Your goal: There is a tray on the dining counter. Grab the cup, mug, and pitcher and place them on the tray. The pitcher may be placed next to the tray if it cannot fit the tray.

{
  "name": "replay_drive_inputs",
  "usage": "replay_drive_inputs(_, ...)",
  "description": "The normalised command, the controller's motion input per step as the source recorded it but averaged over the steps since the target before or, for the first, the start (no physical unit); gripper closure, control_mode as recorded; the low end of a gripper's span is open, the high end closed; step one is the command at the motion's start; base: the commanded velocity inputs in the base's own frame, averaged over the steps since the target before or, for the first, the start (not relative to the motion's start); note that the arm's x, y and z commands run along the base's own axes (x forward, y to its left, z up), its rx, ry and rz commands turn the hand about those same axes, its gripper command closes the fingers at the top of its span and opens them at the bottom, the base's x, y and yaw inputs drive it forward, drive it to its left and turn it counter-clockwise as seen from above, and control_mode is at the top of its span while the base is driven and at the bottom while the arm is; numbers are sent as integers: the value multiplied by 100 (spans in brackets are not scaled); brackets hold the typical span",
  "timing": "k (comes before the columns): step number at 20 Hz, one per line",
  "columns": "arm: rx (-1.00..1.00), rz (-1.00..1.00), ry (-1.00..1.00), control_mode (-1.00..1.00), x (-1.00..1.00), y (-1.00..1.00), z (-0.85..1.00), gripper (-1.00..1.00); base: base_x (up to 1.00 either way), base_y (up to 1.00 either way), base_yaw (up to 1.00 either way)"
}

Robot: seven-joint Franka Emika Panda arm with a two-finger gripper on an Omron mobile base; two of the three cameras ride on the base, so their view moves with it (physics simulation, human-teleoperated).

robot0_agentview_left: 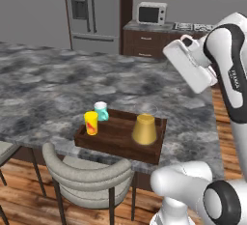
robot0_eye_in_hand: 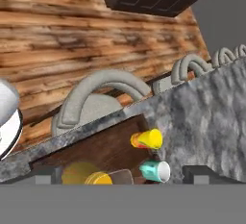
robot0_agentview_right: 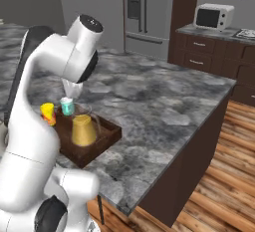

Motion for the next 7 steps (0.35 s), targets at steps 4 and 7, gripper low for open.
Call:
replay_drive_inputs(4, -56, 10, -42, -100, -100, 2, 54, -100, 0, 0, 0)
replay_drive_inputs(7, -50, 29, -44, -100, -97, 0, 15, -100, 0, 0, 0)
